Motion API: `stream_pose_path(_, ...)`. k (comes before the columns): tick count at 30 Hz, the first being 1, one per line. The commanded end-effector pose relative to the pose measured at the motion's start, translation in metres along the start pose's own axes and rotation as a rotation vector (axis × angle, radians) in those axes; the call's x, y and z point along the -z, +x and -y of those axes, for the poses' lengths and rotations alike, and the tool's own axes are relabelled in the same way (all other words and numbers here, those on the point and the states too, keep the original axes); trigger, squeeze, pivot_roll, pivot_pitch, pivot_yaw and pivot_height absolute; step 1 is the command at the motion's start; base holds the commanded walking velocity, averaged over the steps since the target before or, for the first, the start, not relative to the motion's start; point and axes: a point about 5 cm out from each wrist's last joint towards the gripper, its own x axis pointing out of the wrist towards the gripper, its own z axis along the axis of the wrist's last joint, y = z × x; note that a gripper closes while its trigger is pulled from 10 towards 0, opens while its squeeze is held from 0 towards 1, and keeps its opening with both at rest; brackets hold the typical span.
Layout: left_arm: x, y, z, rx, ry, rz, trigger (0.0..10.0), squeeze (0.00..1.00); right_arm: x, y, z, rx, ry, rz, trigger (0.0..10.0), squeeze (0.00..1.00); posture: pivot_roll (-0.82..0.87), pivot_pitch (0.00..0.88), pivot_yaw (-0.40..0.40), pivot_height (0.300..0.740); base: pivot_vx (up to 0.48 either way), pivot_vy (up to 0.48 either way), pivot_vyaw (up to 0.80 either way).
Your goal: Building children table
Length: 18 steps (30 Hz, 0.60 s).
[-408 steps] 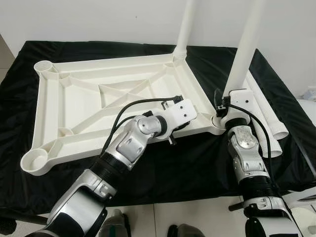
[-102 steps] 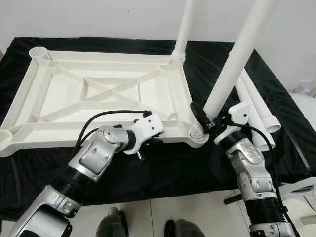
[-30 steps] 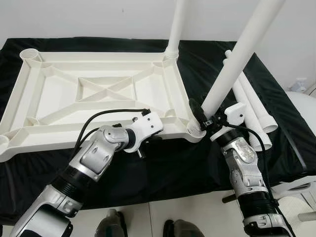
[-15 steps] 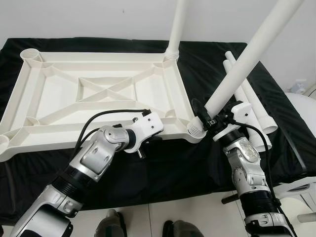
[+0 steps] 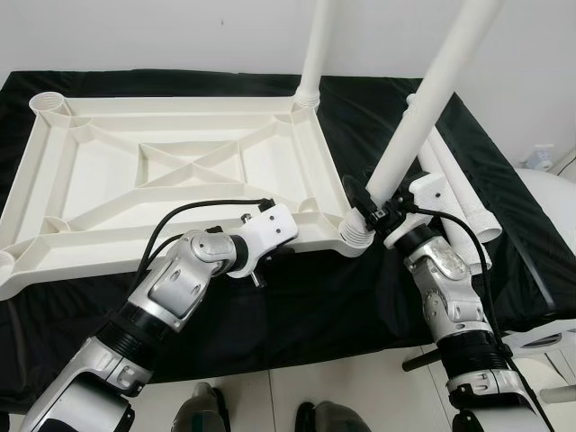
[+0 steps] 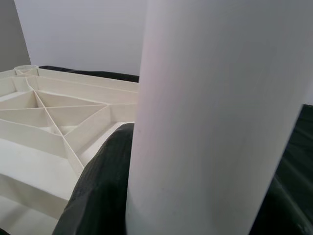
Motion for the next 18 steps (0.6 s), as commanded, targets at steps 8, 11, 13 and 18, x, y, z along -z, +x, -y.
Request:
stream_pose_path(8,-0.013,-0.007,-0.005,-0.006,0.058,0.048,10.0,0.00,0.047,-0.030,0.018,0.128,-0.040,-0.286,10.0,0.00,0.03,0.081,-0.043,0.740,0.000,0.000,0.00)
stream_pose_path(11,-0.013,-0.007,-0.006,-0.008,0.058,0.049,10.0,0.00,0.043,-0.028,0.016,0.116,-0.070,-0.260,10.0,0.00,0.03,0.082,-0.045,0.740,0.000,0.000,0.00)
stream_pose_path(13,-0.013,-0.007,-0.006,-0.009,0.057,0.049,10.0,0.00,0.043,-0.029,0.014,0.111,-0.083,-0.254,10.0,0.00,0.03,0.082,-0.046,0.740,0.000,0.000,0.00)
stream_pose_path(18,-0.013,-0.008,-0.006,-0.013,0.058,0.048,10.0,0.00,0.045,-0.033,0.011,0.116,-0.106,-0.243,10.0,0.00,0.03,0.083,-0.045,0.740,0.000,0.000,0.00)
